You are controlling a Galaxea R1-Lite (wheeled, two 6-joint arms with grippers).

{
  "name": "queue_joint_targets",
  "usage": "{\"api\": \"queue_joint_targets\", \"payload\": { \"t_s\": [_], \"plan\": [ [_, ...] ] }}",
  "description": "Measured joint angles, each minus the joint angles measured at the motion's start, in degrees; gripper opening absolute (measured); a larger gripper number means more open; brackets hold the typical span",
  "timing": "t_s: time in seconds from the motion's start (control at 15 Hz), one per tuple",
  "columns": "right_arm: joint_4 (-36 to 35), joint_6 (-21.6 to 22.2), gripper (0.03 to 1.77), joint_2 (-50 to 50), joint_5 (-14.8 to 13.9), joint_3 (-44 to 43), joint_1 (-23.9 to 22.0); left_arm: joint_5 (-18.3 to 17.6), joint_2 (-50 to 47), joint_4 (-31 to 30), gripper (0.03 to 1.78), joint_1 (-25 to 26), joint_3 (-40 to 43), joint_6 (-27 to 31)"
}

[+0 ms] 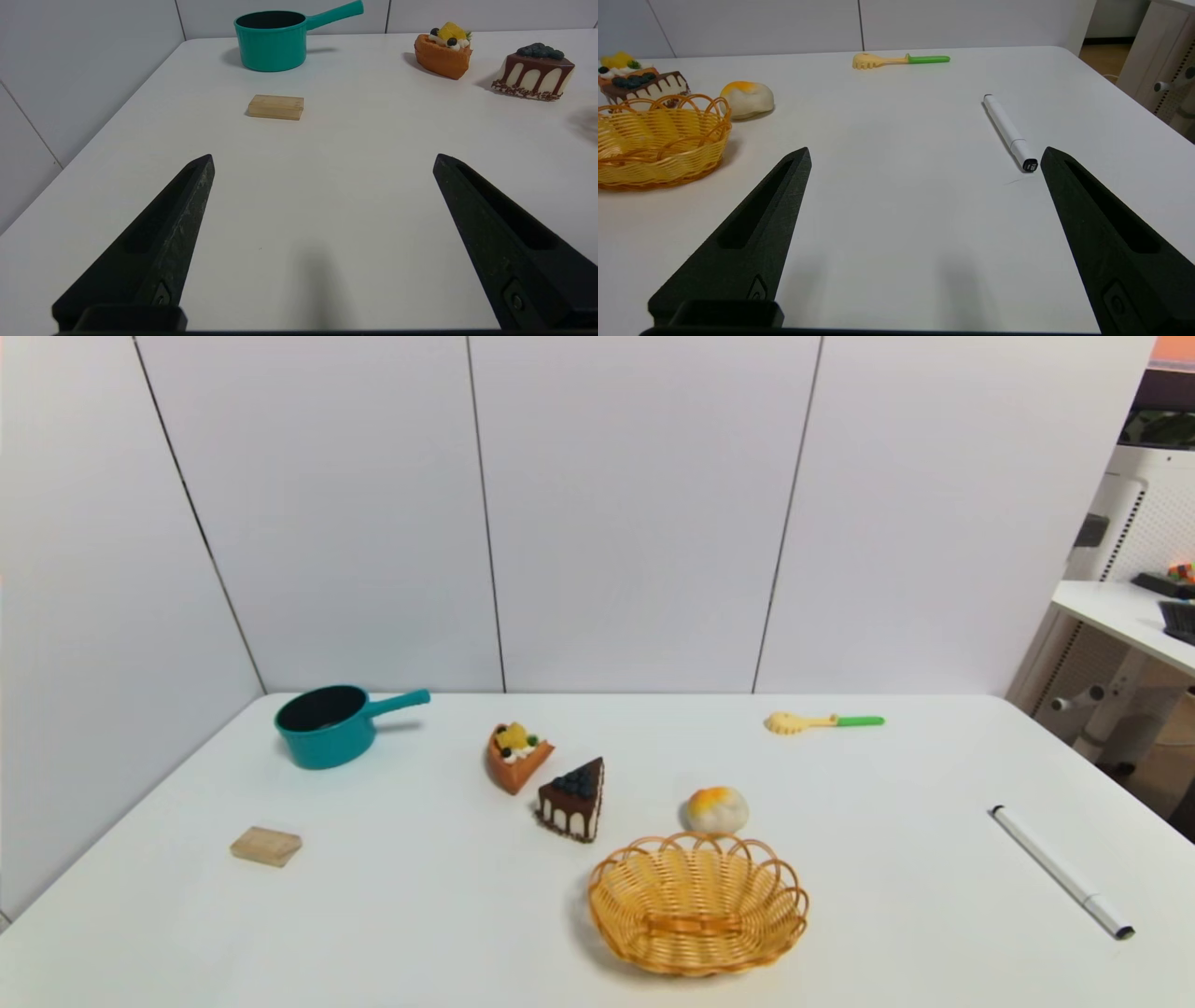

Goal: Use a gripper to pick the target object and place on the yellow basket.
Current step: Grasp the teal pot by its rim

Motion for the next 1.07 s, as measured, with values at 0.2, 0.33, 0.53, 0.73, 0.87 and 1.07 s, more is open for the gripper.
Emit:
{"api": "queue_joint_targets", "payload": {
  "t_s": [0.2, 0.33, 0.53, 0.73, 0.87, 1.07],
  "plan": [
    [0.0, -0.02, 1.7, 0.0, 0.01, 0.0, -0.02, 0.07, 0.0, 0.0, 1.69, 0.0, 0.0, -0.07],
    [0.0, 0.0, 1.7, 0.0, 0.01, 0.0, 0.0, 0.02, 0.02, -0.38, 1.69, 0.0, 0.0, -0.07],
    [0.0, -0.02, 1.7, 0.0, 0.0, 0.0, 0.0, 0.0, 0.93, -0.33, 1.69, 0.0, 0.0, 0.44],
    [0.0, -0.02, 1.7, 0.0, 0.01, 0.0, 0.0, 0.13, 6.3, -2.0, 1.69, 0.1, -2.52, 0.3],
    [0.0, 0.0, 1.7, 0.0, 0.01, 0.0, 0.0, 0.11, 14.04, -3.5, 1.69, 0.6, -8.77, 0.3],
    [0.0, -0.02, 1.7, 0.0, 0.01, 0.0, 0.0, 0.0, 28.87, -4.38, 1.69, 1.38, -25.22, 0.55]
  ]
}}
